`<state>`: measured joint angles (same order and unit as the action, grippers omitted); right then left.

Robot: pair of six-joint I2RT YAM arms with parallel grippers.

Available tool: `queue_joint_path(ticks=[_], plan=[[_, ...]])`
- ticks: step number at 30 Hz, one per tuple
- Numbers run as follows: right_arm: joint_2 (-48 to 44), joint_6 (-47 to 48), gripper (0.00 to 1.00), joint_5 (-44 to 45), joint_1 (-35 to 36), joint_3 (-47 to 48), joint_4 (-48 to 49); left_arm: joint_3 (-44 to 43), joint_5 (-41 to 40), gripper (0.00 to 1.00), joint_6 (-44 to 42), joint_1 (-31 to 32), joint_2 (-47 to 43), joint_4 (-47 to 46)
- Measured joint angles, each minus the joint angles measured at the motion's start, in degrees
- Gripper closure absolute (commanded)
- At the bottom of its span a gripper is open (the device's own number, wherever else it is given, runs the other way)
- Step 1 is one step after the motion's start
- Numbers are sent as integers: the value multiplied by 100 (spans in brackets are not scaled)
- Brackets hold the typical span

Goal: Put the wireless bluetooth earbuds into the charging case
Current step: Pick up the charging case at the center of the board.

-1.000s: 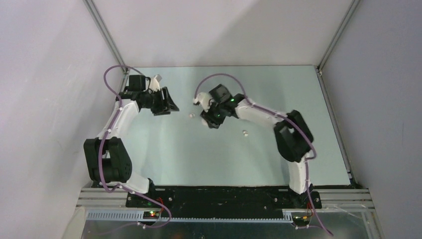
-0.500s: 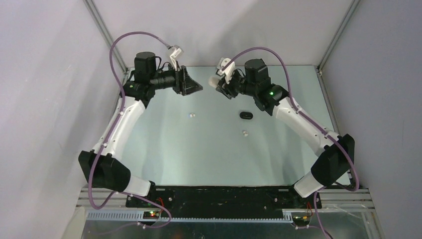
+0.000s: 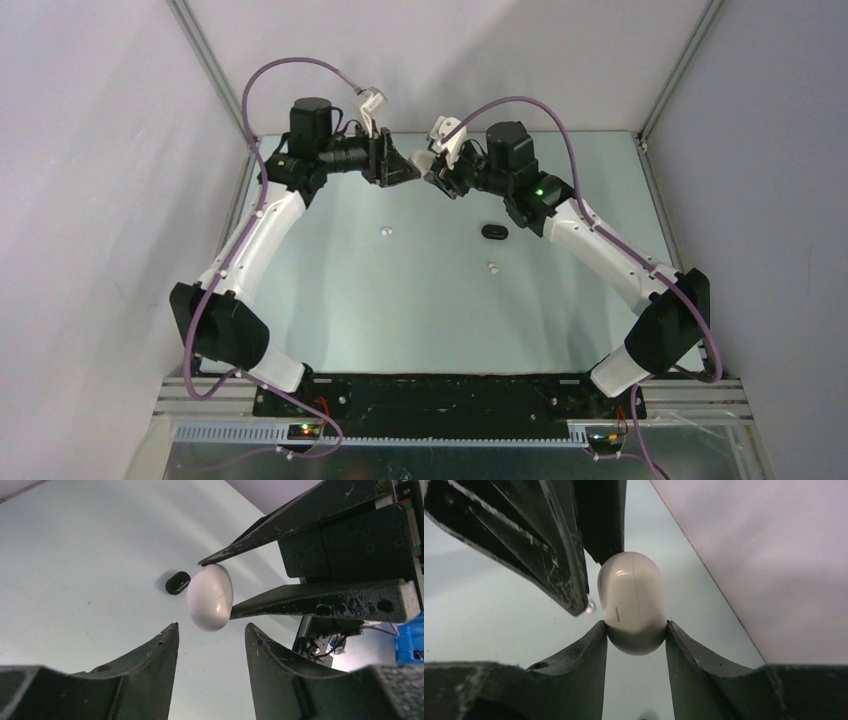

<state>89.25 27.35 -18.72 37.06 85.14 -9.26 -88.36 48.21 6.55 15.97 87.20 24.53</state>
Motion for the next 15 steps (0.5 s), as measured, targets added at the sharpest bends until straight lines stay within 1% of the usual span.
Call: queue_joint_path(ticks=[3, 10, 15], plan=[[0, -31, 86, 4, 57, 0, 55, 0, 0, 46, -4, 114, 20, 0], [-26, -33, 86, 28, 111, -101, 129, -4, 2, 55, -9, 179, 20, 2], [-111, -28, 87, 48, 138, -214, 151, -4, 9, 58, -4, 195, 20, 2]])
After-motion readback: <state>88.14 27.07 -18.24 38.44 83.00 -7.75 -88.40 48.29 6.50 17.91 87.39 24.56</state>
